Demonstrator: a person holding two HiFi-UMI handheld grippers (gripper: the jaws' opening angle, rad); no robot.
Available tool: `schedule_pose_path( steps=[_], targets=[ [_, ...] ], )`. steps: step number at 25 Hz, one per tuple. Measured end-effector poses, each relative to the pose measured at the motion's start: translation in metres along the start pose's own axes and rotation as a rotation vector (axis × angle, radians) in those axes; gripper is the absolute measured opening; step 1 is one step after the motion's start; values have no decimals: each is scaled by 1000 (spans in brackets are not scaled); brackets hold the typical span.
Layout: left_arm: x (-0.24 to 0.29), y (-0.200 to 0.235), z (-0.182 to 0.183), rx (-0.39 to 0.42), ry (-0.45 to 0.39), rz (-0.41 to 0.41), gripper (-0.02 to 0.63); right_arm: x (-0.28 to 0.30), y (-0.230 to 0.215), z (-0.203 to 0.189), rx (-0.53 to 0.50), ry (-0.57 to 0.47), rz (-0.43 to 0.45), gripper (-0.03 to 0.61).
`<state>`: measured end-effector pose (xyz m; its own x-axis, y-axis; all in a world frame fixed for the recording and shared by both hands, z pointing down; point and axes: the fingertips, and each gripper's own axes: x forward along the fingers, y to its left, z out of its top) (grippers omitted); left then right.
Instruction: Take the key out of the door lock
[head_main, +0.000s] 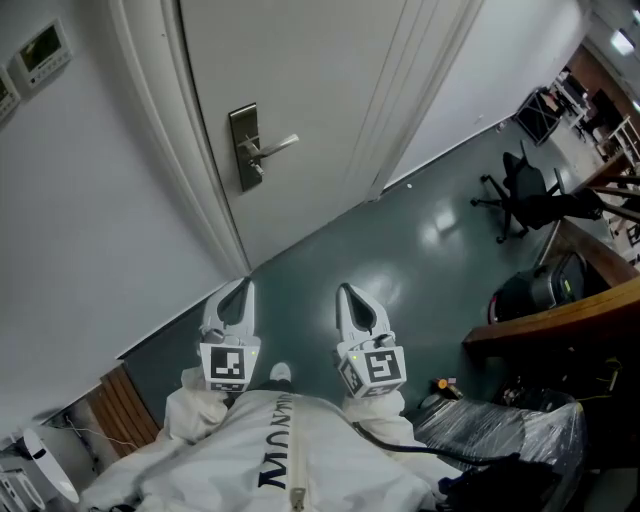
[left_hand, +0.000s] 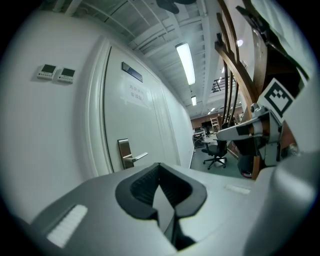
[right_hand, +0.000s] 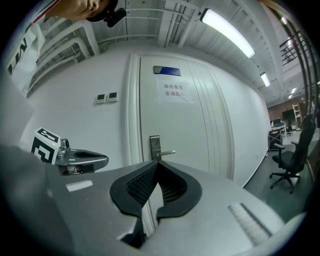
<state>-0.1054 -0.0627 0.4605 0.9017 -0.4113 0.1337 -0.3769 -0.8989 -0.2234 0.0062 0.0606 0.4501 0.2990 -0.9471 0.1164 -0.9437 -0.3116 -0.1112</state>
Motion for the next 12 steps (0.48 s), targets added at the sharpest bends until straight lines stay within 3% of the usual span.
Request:
schedule_pose_path(
  steps=[12],
  targets=[
    [58,11,3,-24,-15,-50,0,21,-39,1,9,35,-89,0]
  ],
)
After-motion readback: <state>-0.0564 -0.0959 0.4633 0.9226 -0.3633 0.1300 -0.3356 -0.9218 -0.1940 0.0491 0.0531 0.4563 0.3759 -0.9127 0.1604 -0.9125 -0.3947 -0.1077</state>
